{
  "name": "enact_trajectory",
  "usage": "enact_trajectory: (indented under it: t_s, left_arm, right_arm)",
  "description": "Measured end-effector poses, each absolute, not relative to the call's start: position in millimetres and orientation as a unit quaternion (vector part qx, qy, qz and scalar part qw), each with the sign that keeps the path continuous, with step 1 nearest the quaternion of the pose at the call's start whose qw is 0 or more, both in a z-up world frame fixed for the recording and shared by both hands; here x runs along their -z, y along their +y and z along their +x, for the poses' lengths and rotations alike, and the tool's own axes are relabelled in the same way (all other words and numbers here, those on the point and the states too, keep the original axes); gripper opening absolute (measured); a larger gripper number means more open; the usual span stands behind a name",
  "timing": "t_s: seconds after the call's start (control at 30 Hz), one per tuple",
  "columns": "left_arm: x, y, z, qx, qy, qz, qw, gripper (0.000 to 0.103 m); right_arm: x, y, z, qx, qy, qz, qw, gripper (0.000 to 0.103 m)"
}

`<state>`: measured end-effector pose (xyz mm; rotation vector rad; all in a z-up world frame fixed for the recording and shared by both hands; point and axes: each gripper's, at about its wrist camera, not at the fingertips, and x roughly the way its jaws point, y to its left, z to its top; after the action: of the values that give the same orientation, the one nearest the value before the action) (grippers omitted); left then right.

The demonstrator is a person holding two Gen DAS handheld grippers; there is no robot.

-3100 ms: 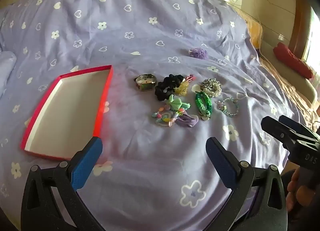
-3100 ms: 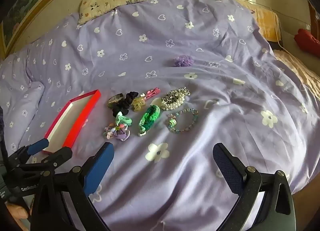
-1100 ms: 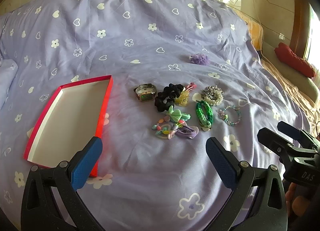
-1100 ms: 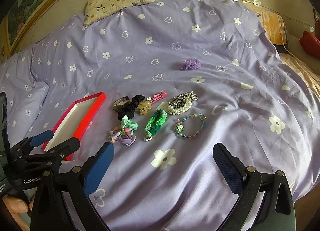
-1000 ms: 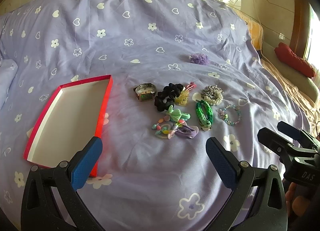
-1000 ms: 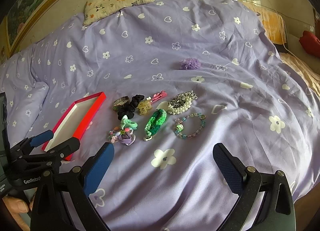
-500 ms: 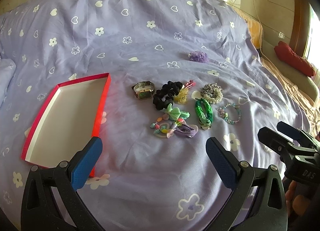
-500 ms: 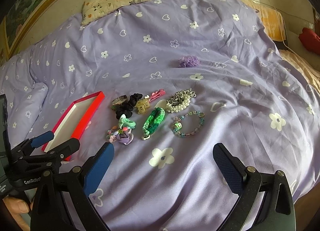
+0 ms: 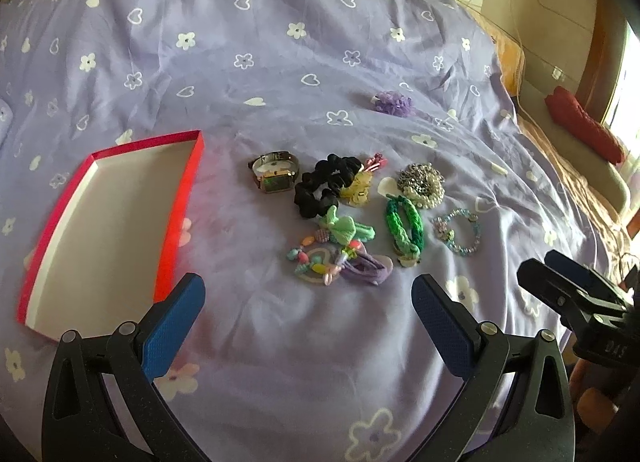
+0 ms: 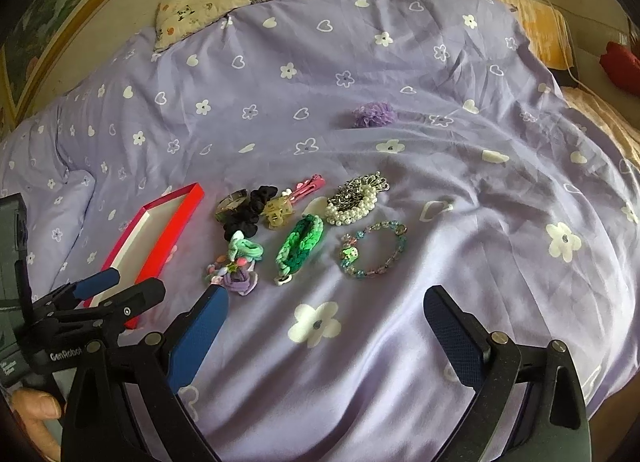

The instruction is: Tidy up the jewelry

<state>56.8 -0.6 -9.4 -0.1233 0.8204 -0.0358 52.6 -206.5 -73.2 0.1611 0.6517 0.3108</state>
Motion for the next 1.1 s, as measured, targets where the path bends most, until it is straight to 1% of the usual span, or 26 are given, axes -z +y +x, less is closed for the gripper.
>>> enact_trajectory:
  t_s: [0.07,0.13,0.17,0.23,0.27,0.3,0.33,0.37,0.43,0.47,0.5,0.63,0.7,0.8,0.87,0.9,0.93,1.0,1.03,1.1]
  left_arm:
    - [11,2,67,0.022,0.404,-0.068,0.912,0.102]
    - [12,3,77,0.027,0.410,-0.071,0.909,0.098]
    - [13,4,83,0.028,0.413,-0.073,0.907,0.096]
    - [13,3,94,0.037,0.418,-0.076,0.905,0.092]
    - [14,3,99,0.040,0.419,-0.074,0.904,0.088]
    - [15,2,105,0.043,0.422,-0.071,0.903,0.087]
    - [15,2,110,0.046,0.424,-0.069,0.902,0.083]
    - [17,1,115,0.049,0.427,-0.067,0.900,0.078]
    - [22,-1,126,0.055,0.437,-0.063,0.896,0.072]
    - [25,-1,131,0.058,0.443,-0.062,0.893,0.069]
    - [29,-2,137,0.061,0.450,-0.061,0.889,0.067]
    - [40,-2,152,0.076,0.468,-0.067,0.878,0.064]
    - [45,-3,158,0.086,0.476,-0.069,0.872,0.062]
    - [53,-5,165,0.099,0.489,-0.070,0.864,0.048]
    - [60,-6,170,0.104,0.500,-0.071,0.857,0.029]
    - [63,-5,172,0.108,0.504,-0.075,0.853,0.024]
    - [65,-5,174,0.112,0.507,-0.080,0.851,0.021]
    - [66,-3,173,0.113,0.505,-0.081,0.852,0.017]
    - [65,-2,173,0.115,0.504,-0.084,0.852,0.012]
    - [63,1,171,0.117,0.502,-0.092,0.852,0.012]
  right_arm:
    - [74,-208,59,-0.151,0.325,0.081,0.930,0.096]
    - [76,-208,69,-0.152,0.335,0.084,0.926,0.089]
    - [78,-207,73,-0.153,0.341,0.086,0.924,0.087]
    - [80,-206,82,-0.158,0.351,0.091,0.919,0.075]
    - [81,-204,86,-0.161,0.355,0.092,0.916,0.072]
    - [82,-201,91,-0.167,0.359,0.093,0.914,0.066]
    - [82,-199,94,-0.171,0.362,0.093,0.912,0.060]
    - [83,-196,99,-0.178,0.366,0.093,0.909,0.057]
    - [84,-190,108,-0.186,0.374,0.093,0.904,0.046]
    - [86,-187,113,-0.190,0.378,0.094,0.901,0.044]
    - [87,-183,118,-0.192,0.381,0.095,0.899,0.040]
    - [93,-173,139,-0.203,0.398,0.097,0.889,0.034]
    - [97,-169,146,-0.200,0.407,0.094,0.886,0.034]
    - [106,-164,160,-0.198,0.426,0.093,0.878,0.034]
    - [112,-162,165,-0.196,0.434,0.093,0.874,0.032]
    - [115,-162,168,-0.196,0.439,0.094,0.872,0.027]
    - [118,-162,170,-0.196,0.441,0.095,0.871,0.020]
    - [121,-163,171,-0.194,0.443,0.095,0.870,0.013]
    - [121,-164,171,-0.194,0.442,0.096,0.871,0.011]
    - [121,-166,170,-0.195,0.439,0.098,0.872,0.010]
